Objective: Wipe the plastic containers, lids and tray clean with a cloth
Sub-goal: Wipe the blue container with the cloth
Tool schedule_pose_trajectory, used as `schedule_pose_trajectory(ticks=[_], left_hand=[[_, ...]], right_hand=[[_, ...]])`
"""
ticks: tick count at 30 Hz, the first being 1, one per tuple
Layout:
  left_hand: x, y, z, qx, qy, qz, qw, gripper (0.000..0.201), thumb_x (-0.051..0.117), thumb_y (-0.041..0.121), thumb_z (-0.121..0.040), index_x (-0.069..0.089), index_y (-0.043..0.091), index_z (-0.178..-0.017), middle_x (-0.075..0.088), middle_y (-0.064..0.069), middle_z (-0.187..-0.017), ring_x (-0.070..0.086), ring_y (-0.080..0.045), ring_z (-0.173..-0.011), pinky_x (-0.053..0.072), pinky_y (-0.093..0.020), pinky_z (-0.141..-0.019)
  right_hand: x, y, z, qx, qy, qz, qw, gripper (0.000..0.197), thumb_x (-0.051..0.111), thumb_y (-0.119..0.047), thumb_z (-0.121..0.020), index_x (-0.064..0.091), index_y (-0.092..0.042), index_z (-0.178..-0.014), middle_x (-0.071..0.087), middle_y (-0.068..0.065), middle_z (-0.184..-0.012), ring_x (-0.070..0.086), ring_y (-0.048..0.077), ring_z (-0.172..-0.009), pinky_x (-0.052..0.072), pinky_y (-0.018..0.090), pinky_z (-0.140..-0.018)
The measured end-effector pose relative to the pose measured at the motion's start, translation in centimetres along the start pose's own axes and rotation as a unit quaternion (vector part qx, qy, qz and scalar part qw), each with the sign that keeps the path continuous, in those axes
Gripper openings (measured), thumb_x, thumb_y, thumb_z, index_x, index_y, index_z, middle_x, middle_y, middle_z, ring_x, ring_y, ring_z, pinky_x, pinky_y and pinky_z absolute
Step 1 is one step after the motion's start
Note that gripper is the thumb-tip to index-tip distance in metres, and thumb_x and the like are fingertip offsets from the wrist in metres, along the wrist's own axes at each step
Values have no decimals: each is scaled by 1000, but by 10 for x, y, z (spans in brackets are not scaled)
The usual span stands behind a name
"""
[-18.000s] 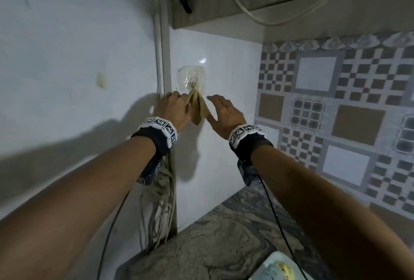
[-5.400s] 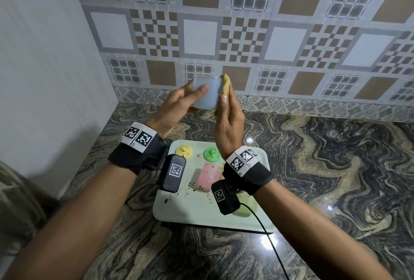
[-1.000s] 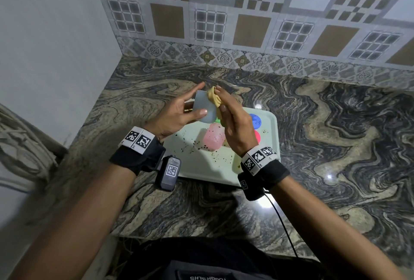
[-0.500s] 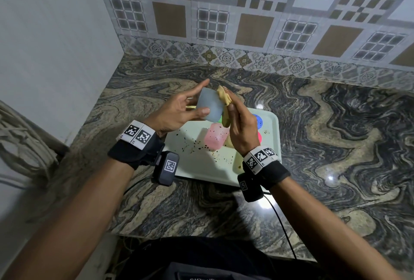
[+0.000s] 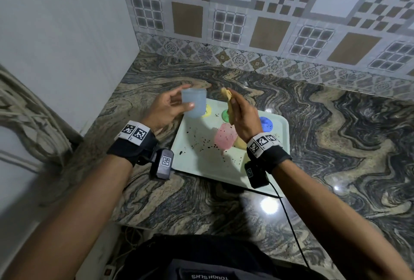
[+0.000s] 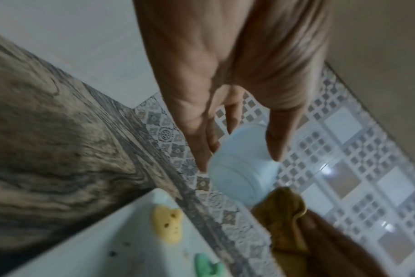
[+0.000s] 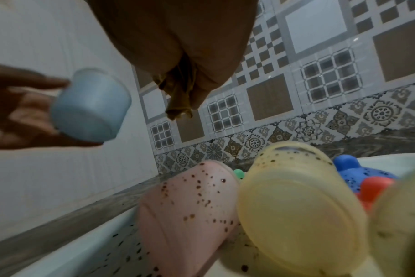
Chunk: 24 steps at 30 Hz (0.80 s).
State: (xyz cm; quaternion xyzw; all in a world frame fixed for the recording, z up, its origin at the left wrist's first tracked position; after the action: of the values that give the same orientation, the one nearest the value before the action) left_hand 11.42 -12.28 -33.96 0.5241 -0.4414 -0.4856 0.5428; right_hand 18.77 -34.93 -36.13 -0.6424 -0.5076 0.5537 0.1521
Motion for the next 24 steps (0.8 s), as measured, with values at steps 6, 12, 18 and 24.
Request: schedule_pose_trajectory(ticks=[6,12,18,24], left_hand=[[-35,-47,-22,11,246,-101,964,62,79,8,-75,54,11,-132,61,-7,-125,60,-18,-109,52,-23,-80],[-58,-99,-30,-23,311,-197,929,63,78,6,-73,49,11,-128,55,-13,-130,55,-30,-117,49,-34,-93],[-54,-101,-36,-2,341,-244,908,82,89,27,-59,42,17,-125,46,-12,-132,49,-31,-118,48,-37,-92],[38,-42,-63,181,274,-316,890,30,67,20,-81,60,10,-108,54,-12,-118,49,-27,-114,43,-36,-96]], right_hand=[[23,-10,-22,14,-23,45,999,36,36,-23,-106,51,-17,-138,58,-2,-84,53,14,-67,38,19,-61],[45,-15,-22,14,-58,55,997,38,38,-23,-105,51,-14,-140,70,19,-110,65,31,-95,35,19,-72],[34,-12,-19,32,-58,47,997,37,38,-21,-105,52,-13,-138,69,19,-103,59,27,-81,34,20,-71],[-38,21,-11,73,17,92,993,36,37,-23,-105,53,-17,-137,60,-1,-84,55,19,-72,36,24,-65]])
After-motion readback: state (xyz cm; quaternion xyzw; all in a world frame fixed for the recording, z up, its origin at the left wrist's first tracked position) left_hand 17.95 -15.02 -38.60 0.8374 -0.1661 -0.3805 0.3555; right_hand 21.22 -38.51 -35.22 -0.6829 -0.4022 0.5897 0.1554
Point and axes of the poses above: each hand's wrist, its own z-axis away from the middle knuckle, its own x-axis out of the palm, y = z × x, the point moved 1 cm from there along -z, towards the middle knuckle
